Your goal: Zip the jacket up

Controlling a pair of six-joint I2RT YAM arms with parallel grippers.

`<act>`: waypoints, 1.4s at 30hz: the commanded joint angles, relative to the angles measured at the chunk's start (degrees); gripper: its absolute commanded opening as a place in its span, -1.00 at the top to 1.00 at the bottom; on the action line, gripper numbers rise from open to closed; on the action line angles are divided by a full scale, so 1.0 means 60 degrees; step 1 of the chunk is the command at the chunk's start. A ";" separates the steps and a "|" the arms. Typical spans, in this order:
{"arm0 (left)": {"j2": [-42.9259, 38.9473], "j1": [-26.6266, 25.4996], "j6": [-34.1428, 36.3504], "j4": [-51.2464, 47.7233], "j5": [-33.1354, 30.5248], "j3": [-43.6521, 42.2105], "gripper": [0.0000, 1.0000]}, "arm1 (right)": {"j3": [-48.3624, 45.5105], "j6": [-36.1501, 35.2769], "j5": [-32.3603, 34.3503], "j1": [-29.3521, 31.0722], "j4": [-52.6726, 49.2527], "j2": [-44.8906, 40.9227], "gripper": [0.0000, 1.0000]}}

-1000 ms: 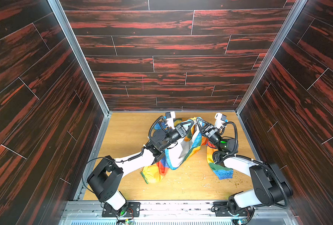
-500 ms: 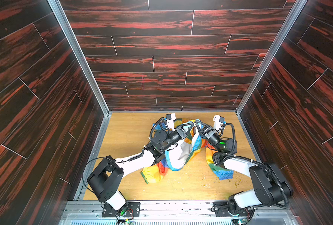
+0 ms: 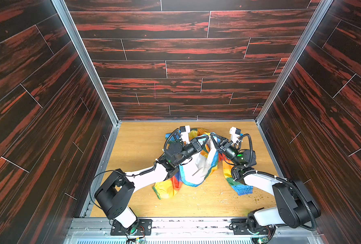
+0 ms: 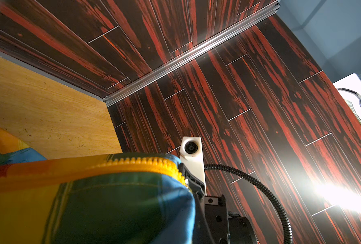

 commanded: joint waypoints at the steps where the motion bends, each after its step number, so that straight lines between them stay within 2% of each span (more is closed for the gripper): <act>1: -0.0365 -0.0470 -0.0128 -0.0065 0.1124 -0.0121 1.00 | 0.0118 0.0028 0.0801 -0.0114 -0.0106 -0.0108 1.00; 4: -0.0448 -0.0380 -0.0242 -0.0076 0.1005 -0.0271 1.00 | 0.0116 -0.0078 0.0704 -0.0162 -0.0834 -0.0281 1.00; 9: -0.0550 -0.0142 -0.0519 -0.0189 0.0949 -0.0538 1.00 | -0.0179 -0.0377 0.0752 -0.0521 -0.3224 -0.0966 0.35; 12: -0.0579 -0.0078 -0.0642 -0.0336 0.0970 -0.0662 1.00 | -0.0267 -0.0854 0.0459 -0.0833 -0.4806 -0.1434 0.09; 15: -0.0586 0.0031 -0.0743 -0.0586 0.1032 -0.0735 1.00 | -0.0054 -0.1624 0.0063 -0.0971 -0.6685 -0.1761 -0.05; 16: -0.0598 0.0078 -0.0771 -0.0660 0.1042 -0.0774 1.00 | 0.0007 -0.1909 -0.0453 -0.0991 -0.7223 -0.1832 -0.08; 21: -0.0604 0.0319 -0.0862 -0.0916 0.1186 -0.0878 1.00 | -0.0198 -0.3080 -0.1353 -0.1070 -0.9149 -0.2514 -0.14; 26: -0.0731 0.0583 -0.0822 -0.1526 0.1517 -0.0858 1.00 | 0.0217 -0.5242 -0.2055 -0.1077 -1.2779 -0.3543 -0.15; 29: -0.0927 0.0680 -0.0597 -0.2153 0.1674 -0.0822 1.00 | 0.0762 -0.6729 -0.1702 -0.1070 -1.5342 -0.4146 -0.15; 32: -0.1190 0.0759 -0.0407 -0.2792 0.1801 -0.0835 1.00 | 0.1377 -0.7802 -0.1252 -0.1073 -1.7069 -0.4700 -0.11; 38: -0.1638 0.0827 -0.0164 -0.3924 0.2262 -0.0725 1.00 | 0.2716 -0.8986 -0.1212 -0.1076 -1.8356 -0.5137 0.12; 42: -0.1958 0.0835 0.0110 -0.4795 0.2633 -0.0587 1.00 | 0.3491 -0.9343 -0.1980 -0.1048 -1.8349 -0.4844 0.16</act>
